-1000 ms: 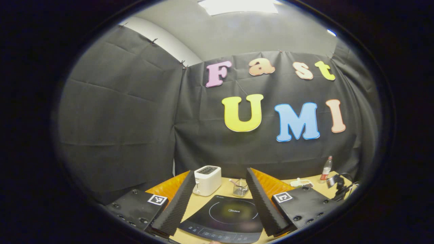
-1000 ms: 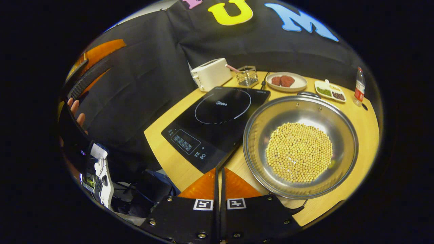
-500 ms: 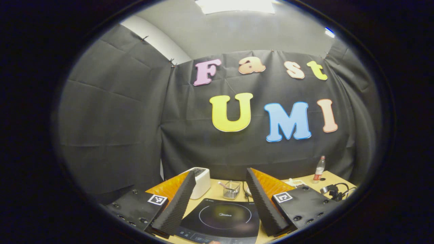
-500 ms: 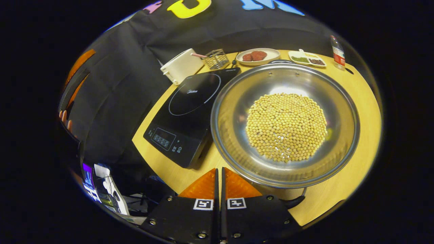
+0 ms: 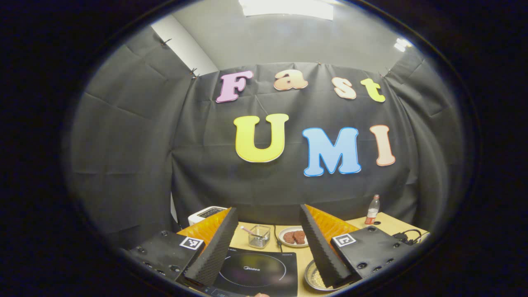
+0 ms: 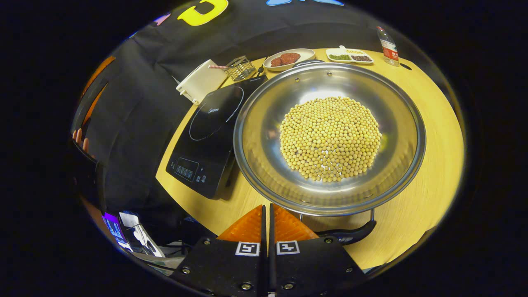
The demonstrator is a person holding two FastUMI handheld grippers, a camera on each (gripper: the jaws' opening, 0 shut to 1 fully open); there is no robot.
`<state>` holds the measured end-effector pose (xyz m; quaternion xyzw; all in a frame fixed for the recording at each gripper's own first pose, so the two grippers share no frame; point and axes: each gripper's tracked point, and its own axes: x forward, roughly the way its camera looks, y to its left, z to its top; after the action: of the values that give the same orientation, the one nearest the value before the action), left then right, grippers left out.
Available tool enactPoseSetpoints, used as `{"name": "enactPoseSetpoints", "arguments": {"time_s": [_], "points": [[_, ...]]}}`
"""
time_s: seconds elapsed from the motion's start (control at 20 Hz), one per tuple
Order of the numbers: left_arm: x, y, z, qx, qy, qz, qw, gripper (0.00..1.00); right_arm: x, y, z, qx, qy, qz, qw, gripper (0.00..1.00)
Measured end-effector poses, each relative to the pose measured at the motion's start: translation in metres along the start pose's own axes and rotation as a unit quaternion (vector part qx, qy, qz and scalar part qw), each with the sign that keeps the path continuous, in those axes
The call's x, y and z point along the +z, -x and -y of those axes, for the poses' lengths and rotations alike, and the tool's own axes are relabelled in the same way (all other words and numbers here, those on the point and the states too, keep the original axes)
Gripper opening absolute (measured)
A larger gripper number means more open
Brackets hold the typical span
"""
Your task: First push the handle of the pot to place it horizontally, then grasp the pot with both hands and set it on the induction cooktop.
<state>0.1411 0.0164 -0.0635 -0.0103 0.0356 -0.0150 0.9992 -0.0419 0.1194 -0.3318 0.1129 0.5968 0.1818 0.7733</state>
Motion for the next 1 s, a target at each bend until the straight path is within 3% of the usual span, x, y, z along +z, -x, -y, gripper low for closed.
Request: {"name": "enactPoseSetpoints", "arguments": {"time_s": [0.45, 0.8, 1.0], "points": [[-0.02, -0.017, 0.001, -0.015, 0.036, -0.017, 0.999, 1.0, -0.001, 0.012, 0.021, -0.044, 0.0, 0.002, 0.999, 0.01], [-0.03, -0.022, 0.036, -0.027, 0.031, -0.038, 0.998, 0.94, -0.003, 0.03, 0.054, -0.069, 0.002, 0.003, 0.998, 0.01], [-0.026, -0.024, 0.054, -0.026, 0.032, -0.037, 0.998, 0.96, -0.004, 0.038, 0.073, -0.072, 0.009, -0.01, 0.997, 0.01]]}}
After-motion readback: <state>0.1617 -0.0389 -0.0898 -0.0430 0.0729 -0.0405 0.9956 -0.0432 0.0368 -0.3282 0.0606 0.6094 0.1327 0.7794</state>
